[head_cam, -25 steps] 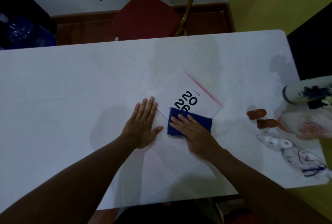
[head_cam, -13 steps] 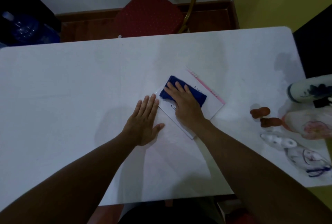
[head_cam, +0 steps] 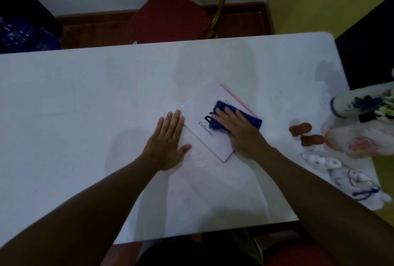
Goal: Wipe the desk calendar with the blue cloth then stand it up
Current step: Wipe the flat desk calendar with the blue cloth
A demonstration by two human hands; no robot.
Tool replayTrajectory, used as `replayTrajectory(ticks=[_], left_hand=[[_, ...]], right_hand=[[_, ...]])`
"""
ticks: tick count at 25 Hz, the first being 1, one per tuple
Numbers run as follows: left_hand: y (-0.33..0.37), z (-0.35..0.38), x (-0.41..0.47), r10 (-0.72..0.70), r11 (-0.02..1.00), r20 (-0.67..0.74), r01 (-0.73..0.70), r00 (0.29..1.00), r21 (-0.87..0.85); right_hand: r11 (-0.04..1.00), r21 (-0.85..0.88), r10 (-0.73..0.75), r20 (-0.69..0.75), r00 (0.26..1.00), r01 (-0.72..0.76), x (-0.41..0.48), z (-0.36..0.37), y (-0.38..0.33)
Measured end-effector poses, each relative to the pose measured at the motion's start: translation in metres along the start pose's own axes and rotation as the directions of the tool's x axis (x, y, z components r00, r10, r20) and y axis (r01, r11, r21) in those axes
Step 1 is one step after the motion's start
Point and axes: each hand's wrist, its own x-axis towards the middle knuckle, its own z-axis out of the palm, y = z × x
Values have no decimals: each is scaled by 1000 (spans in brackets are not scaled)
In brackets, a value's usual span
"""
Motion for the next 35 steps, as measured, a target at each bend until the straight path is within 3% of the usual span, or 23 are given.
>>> replayTrajectory(ticks=[6,11,17,22,25,27,29,31,33,35], left_hand=[[-1,1,1,-5,1000,39,5,999,-11],[-2,4,4,-22,1000,58,22,998,-3],[-4,6,5,-28,1000,54,28,998,7],[-3,2,3,-21,1000,56,20,998,10],[-3,0,2,-18,1000,64,18,998,1],[-3,1,3,-17,1000,69,17,997,9],[-2,2,3,-22,1000,71,22,997,0],[-2,1,3,-25,999,61,26,998,-18],[-2,1,3,-20,999,53,22,998,-27],[-2,1,3,-23,999,54,25,998,-28]], right_hand=[[998,-16,52,-17,999,-52,77,12,-23],[999,7,-42,-57,997,42,16,31,-41],[980,189,-89,109,990,67,-37,13,-54],[932,336,38,290,956,-139,-30,-23,-72],[780,568,133,260,956,-263,-11,-40,-75],[695,616,307,212,928,-371,7,-44,-62],[770,492,470,-3,883,-407,16,-42,-48],[921,263,349,-225,910,-288,16,-30,-46],[999,7,48,-149,988,-47,9,-7,-55],[986,-130,-100,31,994,103,-1,19,-59]])
